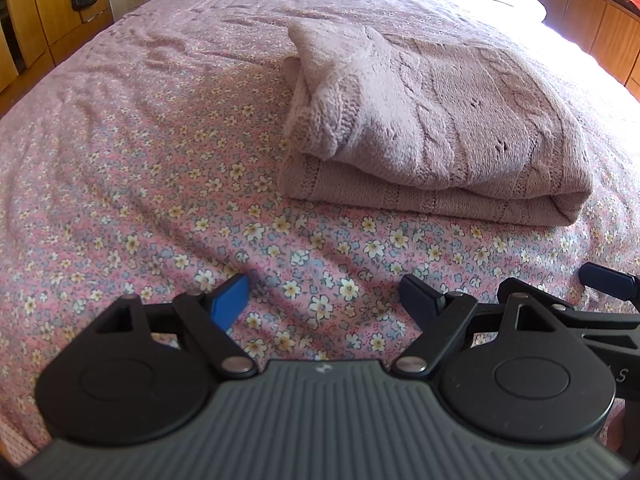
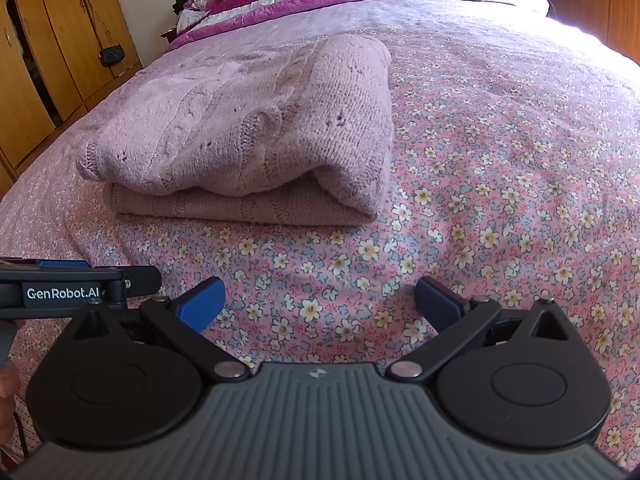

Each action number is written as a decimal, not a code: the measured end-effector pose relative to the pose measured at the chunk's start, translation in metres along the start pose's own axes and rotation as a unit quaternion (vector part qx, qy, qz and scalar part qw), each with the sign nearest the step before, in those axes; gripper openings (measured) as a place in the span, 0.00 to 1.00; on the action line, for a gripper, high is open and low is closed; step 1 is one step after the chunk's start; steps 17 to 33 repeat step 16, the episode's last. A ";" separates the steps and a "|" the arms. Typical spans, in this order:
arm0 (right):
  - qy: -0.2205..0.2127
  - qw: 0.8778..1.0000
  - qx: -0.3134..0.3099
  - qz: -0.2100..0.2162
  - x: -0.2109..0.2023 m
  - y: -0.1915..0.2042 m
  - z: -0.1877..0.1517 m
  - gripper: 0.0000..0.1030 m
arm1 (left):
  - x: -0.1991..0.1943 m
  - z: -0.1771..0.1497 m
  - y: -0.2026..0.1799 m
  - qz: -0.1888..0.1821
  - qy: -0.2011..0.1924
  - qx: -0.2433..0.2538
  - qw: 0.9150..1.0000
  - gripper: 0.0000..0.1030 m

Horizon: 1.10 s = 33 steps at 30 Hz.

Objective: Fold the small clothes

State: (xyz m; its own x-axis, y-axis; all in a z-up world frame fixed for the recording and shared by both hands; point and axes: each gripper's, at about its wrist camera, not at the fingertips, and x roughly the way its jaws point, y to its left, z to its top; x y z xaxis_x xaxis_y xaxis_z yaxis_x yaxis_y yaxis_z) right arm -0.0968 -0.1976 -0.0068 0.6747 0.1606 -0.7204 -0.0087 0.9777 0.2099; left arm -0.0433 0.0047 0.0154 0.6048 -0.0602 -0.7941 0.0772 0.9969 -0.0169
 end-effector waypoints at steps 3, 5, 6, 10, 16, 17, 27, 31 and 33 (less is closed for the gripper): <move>0.000 1.000 0.000 -0.001 0.000 0.000 0.000 1.00 | 0.000 0.000 0.000 0.000 0.001 0.000 1.000 0.82; 0.001 1.000 -0.001 -0.001 0.000 0.000 0.000 1.00 | 0.000 0.000 0.000 0.000 0.001 0.000 1.000 0.82; 0.001 1.000 -0.001 -0.002 0.000 0.001 0.000 1.00 | 0.000 0.000 0.000 0.000 0.001 0.000 1.000 0.82; 0.002 1.000 -0.003 -0.003 0.001 0.001 0.001 1.00 | 0.000 0.000 0.000 0.000 0.003 0.003 1.000 0.82; 0.006 1.000 -0.006 -0.007 0.002 0.002 0.002 1.00 | 0.002 -0.001 0.000 0.002 0.005 0.013 1.000 0.82; 0.006 1.000 -0.006 -0.007 0.002 0.002 0.002 1.00 | 0.002 -0.001 0.000 0.002 0.005 0.013 1.000 0.82; 0.006 1.000 -0.006 -0.007 0.002 0.002 0.002 1.00 | 0.002 -0.001 0.000 0.002 0.005 0.013 1.000 0.82; 0.006 1.000 -0.006 -0.007 0.002 0.002 0.002 1.00 | 0.002 -0.001 0.000 0.002 0.005 0.013 1.000 0.82; 0.006 1.000 -0.006 -0.007 0.002 0.002 0.002 1.00 | 0.002 -0.001 0.000 0.002 0.005 0.013 1.000 0.82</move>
